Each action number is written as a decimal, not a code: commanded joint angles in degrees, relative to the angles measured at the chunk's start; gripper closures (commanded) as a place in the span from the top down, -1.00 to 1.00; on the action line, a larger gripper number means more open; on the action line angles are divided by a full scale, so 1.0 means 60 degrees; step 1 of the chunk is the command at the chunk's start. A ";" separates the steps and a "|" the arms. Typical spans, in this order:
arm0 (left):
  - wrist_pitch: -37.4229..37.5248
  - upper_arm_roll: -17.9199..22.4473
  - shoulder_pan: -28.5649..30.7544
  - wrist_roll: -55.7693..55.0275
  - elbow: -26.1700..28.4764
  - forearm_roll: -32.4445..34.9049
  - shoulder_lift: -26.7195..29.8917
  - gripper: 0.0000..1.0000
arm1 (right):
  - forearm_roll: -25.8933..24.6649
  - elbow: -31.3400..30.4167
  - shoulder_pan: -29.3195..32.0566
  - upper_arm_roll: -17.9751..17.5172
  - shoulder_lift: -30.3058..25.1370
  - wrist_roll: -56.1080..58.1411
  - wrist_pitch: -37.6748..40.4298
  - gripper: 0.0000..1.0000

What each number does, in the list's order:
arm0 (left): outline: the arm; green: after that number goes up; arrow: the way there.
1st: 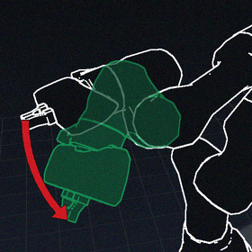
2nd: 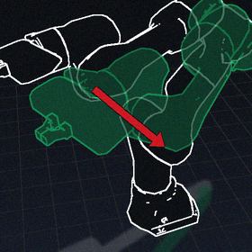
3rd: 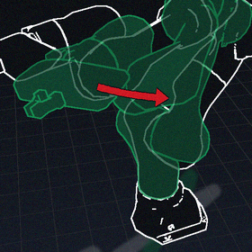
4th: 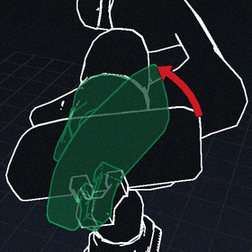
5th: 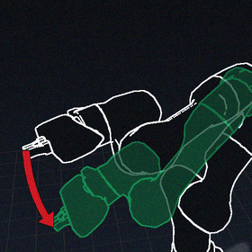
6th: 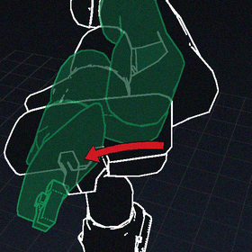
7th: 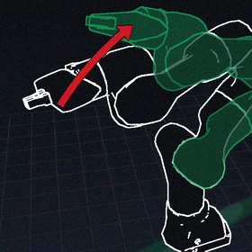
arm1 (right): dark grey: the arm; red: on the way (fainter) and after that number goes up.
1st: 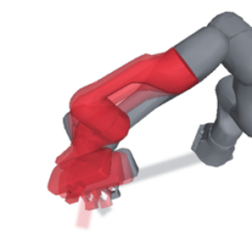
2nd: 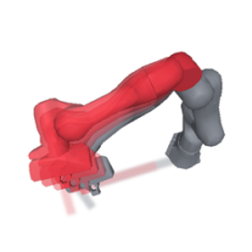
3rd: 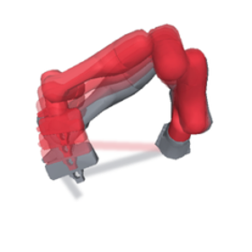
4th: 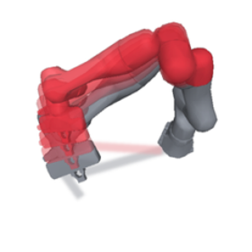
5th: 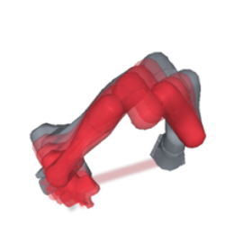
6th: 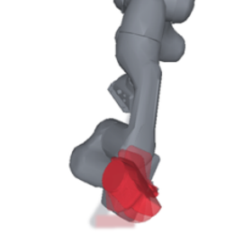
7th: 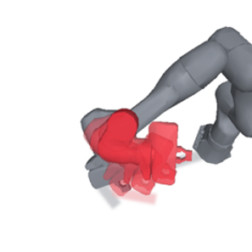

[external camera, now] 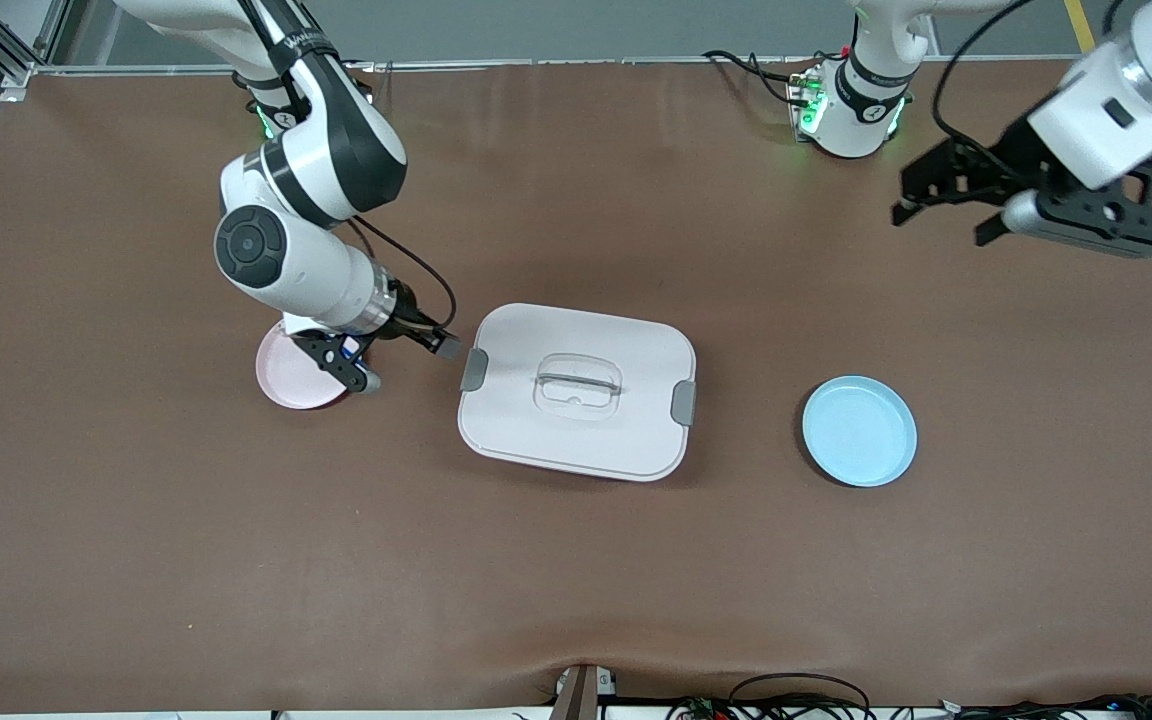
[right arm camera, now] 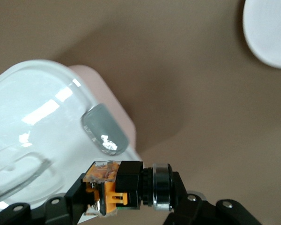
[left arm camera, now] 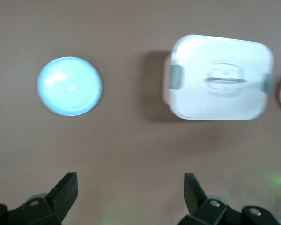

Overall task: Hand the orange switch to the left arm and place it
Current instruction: 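Carry the switch over the white box while the left gripper approaches it, then grasp the switch with the left gripper and open the right gripper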

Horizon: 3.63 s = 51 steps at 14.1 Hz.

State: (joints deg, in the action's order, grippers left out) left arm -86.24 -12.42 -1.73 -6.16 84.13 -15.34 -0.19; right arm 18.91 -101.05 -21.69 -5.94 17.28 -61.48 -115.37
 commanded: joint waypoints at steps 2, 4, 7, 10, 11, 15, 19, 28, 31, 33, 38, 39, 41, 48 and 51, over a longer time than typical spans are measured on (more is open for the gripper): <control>-0.0754 -0.0361 -0.0020 0.0132 -0.0340 -0.1497 -0.0057 1.00 | 0.1955 0.1880 -0.0820 0.0068 0.1510 -0.2082 0.0053 -1.00; -0.1459 -0.0652 -0.0151 0.0162 -0.0325 -0.1706 -0.0421 1.00 | 0.2574 0.2920 -0.0968 0.0068 0.2243 -0.3297 -0.0049 -1.00; -0.2151 -0.0932 -0.0284 0.0278 -0.0310 -0.1678 -0.1007 1.00 | 0.3043 0.4210 -0.1364 0.0068 0.3035 -0.4792 -0.0575 -1.00; -0.2224 -0.0932 -0.0225 0.1141 -0.0121 -0.1707 -0.1491 1.00 | 0.3190 0.4478 -0.1890 0.0068 0.3373 -0.5863 -0.2036 -1.00; -0.2514 -0.0932 -0.0225 0.1114 0.0054 -0.1736 -0.1521 1.00 | 0.3191 0.4478 -0.2066 0.0068 0.3490 -0.6185 -0.2608 -1.00; -0.3702 -0.0947 -0.0284 0.1011 0.0817 -0.1765 -0.1755 1.00 | 0.3948 0.4754 -0.2404 0.0053 0.3856 -0.7021 -0.4293 -1.00; -0.3820 -0.0947 -0.0225 0.1157 0.0774 -0.2044 -0.2487 0.90 | 0.4290 0.6100 -0.2653 0.0068 0.4457 -0.8191 -0.4635 -1.00; -0.4714 -0.0947 -0.0489 0.1187 0.0334 -0.2087 -0.3250 0.78 | 0.4275 0.6353 -0.3400 0.0097 0.4648 -0.8635 -0.5865 -1.00; -0.4700 -0.0932 -0.0445 0.1362 0.0393 -0.2073 -0.3265 0.78 | 0.4275 0.6484 -0.3474 0.0112 0.4634 -0.8810 -0.5865 -1.00; -0.4627 -0.0932 -0.0386 0.1552 0.0495 -0.2058 -0.3265 0.73 | 0.4275 0.6587 -0.3460 0.0126 0.4649 -0.8884 -0.5865 -1.00; -0.4685 -0.0932 -0.0474 0.1422 0.0452 -0.2102 -0.3397 0.65 | 0.4275 0.6587 -0.3460 0.0141 0.4663 -0.8855 -0.5865 -1.00; -0.4685 -0.0932 -0.0489 0.1407 0.0452 -0.2102 -0.3397 0.64 | 0.4275 0.6587 -0.3460 0.0141 0.4663 -0.8869 -0.5851 -1.00; -0.4714 -0.0932 -0.0503 0.1421 0.0452 -0.2102 -0.3440 0.62 | 0.4275 0.6587 -0.3460 0.0141 0.4663 -0.8869 -0.5851 -1.00; -0.4861 -0.0947 -0.0723 0.1407 0.0437 -0.2102 -0.3631 0.29 | 0.4275 0.6602 -0.3460 0.0141 0.4663 -0.8840 -0.5851 -1.00; -0.4846 -0.0947 -0.0709 0.1421 0.0437 -0.2102 -0.3631 -0.54 | 0.4260 0.6602 -0.3460 0.0141 0.4663 -0.8825 -0.5851 -1.00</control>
State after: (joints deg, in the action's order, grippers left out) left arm -114.87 -18.15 -5.95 1.76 87.22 -26.94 -21.66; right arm 43.62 -63.70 -41.79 -5.74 44.07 -113.87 -150.33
